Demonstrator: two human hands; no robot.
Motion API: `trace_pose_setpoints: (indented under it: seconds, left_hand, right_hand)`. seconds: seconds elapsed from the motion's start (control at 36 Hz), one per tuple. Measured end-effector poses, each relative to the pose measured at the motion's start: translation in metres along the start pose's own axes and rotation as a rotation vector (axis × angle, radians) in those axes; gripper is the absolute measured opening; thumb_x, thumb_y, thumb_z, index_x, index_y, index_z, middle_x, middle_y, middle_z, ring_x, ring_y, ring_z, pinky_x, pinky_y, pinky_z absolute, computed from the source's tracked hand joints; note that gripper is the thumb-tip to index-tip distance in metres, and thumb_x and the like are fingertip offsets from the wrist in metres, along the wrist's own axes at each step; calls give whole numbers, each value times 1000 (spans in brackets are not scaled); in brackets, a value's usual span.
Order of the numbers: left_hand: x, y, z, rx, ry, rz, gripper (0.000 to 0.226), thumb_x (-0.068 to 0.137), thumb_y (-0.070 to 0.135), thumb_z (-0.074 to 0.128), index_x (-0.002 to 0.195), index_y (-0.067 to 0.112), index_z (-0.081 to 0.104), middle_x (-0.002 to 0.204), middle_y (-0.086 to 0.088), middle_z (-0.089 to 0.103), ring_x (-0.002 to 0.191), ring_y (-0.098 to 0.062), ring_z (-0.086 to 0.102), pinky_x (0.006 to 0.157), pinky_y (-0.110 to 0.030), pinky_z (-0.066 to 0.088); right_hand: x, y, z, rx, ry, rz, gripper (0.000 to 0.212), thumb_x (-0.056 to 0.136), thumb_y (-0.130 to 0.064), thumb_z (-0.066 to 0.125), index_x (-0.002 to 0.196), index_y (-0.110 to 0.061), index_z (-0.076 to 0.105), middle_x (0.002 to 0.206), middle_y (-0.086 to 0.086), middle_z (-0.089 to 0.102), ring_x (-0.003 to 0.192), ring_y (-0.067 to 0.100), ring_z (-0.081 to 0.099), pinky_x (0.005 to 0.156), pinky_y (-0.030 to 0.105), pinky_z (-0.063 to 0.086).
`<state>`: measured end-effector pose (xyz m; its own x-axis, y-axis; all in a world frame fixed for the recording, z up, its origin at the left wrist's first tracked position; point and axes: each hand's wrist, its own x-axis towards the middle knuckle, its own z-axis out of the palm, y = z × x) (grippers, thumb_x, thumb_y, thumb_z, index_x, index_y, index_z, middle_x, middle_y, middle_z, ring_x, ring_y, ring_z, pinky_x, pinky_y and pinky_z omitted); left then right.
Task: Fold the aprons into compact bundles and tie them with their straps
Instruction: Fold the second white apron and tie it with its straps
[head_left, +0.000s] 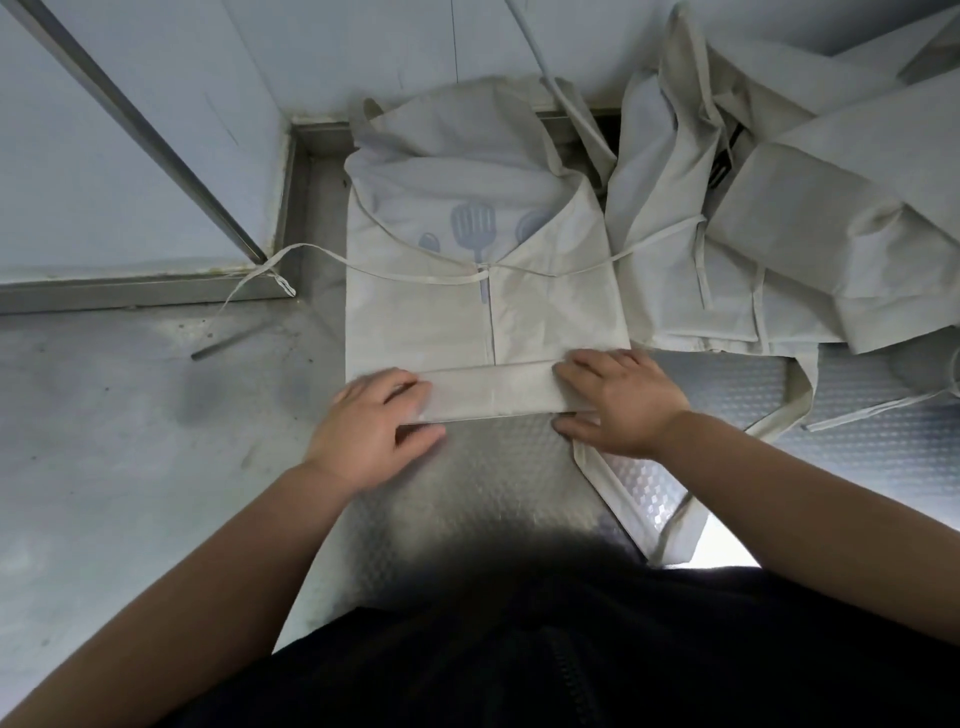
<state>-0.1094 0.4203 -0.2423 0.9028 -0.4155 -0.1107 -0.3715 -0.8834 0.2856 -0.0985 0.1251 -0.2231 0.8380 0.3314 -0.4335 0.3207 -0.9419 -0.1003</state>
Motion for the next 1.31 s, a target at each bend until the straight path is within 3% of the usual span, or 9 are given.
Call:
trace_pose_setpoints:
  seconds: [0.17,0.33,0.5,0.61,0.69,0.83,1.06,1.22,1.31]
  left_hand:
    - [15,-3,-19,-90,-44,-64,63,70,58,37,110,20,67,109,-1,66,102,-27,61,89,-36,44]
    - [34,-7,-40,-278,-113,-266,23,93,38,54,103,20,64,92,-1,67,93,-24,61,78,-28,42]
    - [42,-13,-27,200,14,-188,30,90,26,58,120,26,58,121,-1,59,114,-26,48,88,-33,23]
    - [35,-11,-12,198,172,5,41,67,3,57,101,20,72,103,-5,67,98,-26,53,79,-31,26]
    - [28,-5,-6,13,37,-28,41,83,28,45,114,13,68,110,-8,65,101,-34,60,92,-39,40]
    - [20,-4,-9,43,-119,-60,91,64,77,39,137,23,46,135,2,45,126,-22,39,108,-33,22]
    - [32,-8,-31,-102,-38,-107,52,80,59,38,108,25,65,90,-2,70,85,-29,63,69,-29,43]
    - [42,-8,-20,199,-47,-111,37,96,42,37,126,27,54,122,1,57,117,-24,47,91,-34,25]
    - [36,-3,-12,305,3,-34,58,79,15,64,133,31,51,136,-4,48,124,-29,42,93,-35,15]
  right_hand:
    - [6,1,-14,-5,127,-40,56,94,-55,22,117,-21,59,110,3,65,107,25,57,102,33,26]
    - [11,9,-32,262,18,115,37,88,-57,48,81,-22,49,77,-2,53,85,23,54,66,29,34]
    - [20,6,-22,-32,89,114,33,97,-35,42,127,-24,47,125,3,52,117,25,45,99,35,28]
    - [20,-7,-10,-126,102,8,41,91,-14,45,129,-28,48,131,0,45,122,24,39,104,36,21]
    - [16,-10,-4,21,99,-5,38,96,-35,41,133,-27,46,141,-2,41,127,22,40,106,34,21]
    - [11,-7,-8,35,19,-13,62,89,-58,46,142,-28,36,147,-4,35,132,20,37,108,32,22]
    - [6,-2,-34,113,38,44,38,93,-51,40,104,-18,56,98,6,64,98,27,58,67,30,36]
    - [16,-2,-23,-54,97,102,36,99,-37,37,132,-25,43,124,4,54,115,26,49,95,35,31]
    - [16,-4,-13,-131,115,88,40,97,-22,37,136,-27,41,129,2,48,119,25,43,101,35,25]
